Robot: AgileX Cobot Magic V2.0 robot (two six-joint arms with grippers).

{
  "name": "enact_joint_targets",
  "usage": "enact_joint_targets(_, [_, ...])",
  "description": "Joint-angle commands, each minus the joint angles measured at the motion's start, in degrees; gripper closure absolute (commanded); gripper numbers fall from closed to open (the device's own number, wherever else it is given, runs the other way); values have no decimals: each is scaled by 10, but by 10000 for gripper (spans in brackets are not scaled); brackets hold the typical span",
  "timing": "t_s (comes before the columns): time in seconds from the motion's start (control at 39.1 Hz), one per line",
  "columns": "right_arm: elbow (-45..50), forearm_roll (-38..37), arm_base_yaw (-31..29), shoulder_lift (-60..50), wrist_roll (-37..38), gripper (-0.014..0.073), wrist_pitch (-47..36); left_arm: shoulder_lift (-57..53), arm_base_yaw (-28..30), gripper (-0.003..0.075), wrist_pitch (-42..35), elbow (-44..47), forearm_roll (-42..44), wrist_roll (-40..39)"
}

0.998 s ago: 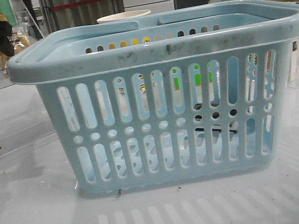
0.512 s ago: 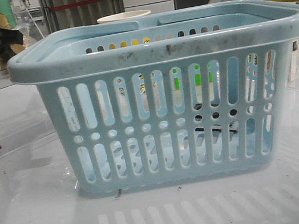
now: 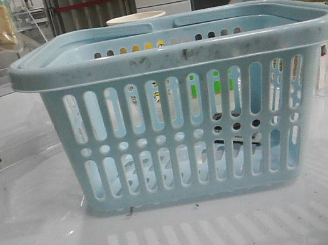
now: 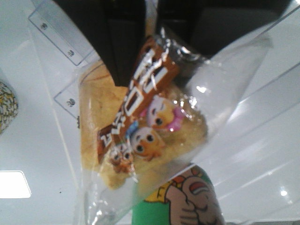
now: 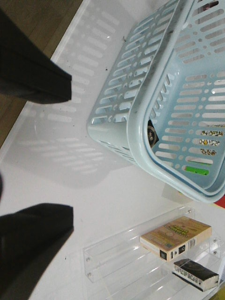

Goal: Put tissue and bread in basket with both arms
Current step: 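Grasp the bagged bread with the left gripper and lift it, then lower the bread into the basket and open the left gripper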

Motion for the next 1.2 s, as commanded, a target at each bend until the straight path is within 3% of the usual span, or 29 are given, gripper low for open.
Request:
enact_joint_targets(0.0, [-14, -3, 3, 4, -2, 43, -42, -75, -10, 630, 0, -20, -5, 0])
enact_joint_targets(0.28, [-14, -3, 3, 4, -2, 43, -42, -186, -52, 629, 85, -20, -4, 39])
enact_joint_targets(0.61, [-14, -3, 3, 4, -2, 43, -42, -294, -159, 630, 182, -20, -4, 71])
enact_joint_targets(0.87, [-14, -3, 3, 4, -2, 43, -42, -276, -265, 630, 210, -20, -4, 71])
enact_joint_targets(1.18, [-14, -3, 3, 4, -2, 43, -41, -193, -340, 629, 210, -19, -6, 71])
